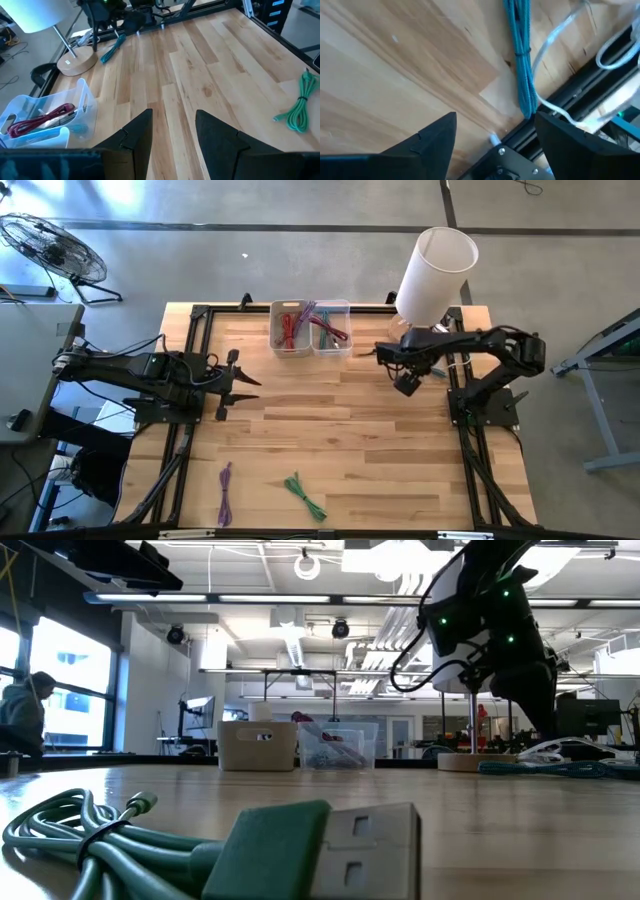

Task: Pick & Place USB Port
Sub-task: Put the blue and white USB cable into the white transparent bin

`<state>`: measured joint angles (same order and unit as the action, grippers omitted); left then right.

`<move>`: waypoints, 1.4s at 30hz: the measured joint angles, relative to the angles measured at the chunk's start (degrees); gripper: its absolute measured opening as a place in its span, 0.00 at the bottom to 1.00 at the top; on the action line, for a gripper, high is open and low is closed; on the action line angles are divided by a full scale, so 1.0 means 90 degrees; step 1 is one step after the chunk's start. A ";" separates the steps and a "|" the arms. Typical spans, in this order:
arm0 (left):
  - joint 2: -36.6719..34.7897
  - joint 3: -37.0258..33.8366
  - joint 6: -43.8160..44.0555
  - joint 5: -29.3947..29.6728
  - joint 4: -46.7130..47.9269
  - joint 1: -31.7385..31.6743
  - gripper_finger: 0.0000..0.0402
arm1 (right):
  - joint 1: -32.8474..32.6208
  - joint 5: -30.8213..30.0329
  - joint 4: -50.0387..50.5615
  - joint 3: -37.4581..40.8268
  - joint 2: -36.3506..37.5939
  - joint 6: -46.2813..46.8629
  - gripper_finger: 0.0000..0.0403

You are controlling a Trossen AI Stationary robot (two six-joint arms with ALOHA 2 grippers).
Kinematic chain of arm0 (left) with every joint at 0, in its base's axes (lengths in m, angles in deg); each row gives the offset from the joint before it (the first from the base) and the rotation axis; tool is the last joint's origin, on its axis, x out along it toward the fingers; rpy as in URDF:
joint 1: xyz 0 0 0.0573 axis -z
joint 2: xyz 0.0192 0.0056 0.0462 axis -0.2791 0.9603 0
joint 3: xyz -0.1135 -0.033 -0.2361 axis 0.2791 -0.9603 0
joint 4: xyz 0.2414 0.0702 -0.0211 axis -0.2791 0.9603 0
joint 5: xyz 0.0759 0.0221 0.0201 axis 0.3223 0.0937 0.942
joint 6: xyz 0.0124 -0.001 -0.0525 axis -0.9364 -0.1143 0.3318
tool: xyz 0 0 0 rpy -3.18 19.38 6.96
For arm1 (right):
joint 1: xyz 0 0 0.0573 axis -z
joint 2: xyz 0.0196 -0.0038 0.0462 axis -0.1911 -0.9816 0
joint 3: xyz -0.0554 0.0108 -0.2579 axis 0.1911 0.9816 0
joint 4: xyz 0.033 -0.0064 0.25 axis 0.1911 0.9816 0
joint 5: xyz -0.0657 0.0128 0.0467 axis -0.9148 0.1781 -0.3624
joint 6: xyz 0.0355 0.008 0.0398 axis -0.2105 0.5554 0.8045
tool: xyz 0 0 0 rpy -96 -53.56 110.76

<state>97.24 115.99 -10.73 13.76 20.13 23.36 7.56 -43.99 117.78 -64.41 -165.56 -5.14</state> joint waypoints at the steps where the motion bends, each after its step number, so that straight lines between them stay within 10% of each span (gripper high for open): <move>1: 0.0001 0.0000 0.0007 0.0000 0.0000 0.0000 0.36 | 0.0055 0.0017 -0.0054 0.0000 0.0000 -0.0100 0.66; 42: 0.0002 0.0000 0.0068 0.0145 -0.0002 -0.0002 0.36 | 0.1150 0.0347 -0.0982 -0.0010 -0.0488 -0.1954 0.66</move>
<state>97.26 115.99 -10.12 15.06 20.11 23.34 17.91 -40.86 108.94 -64.50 -169.96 -22.73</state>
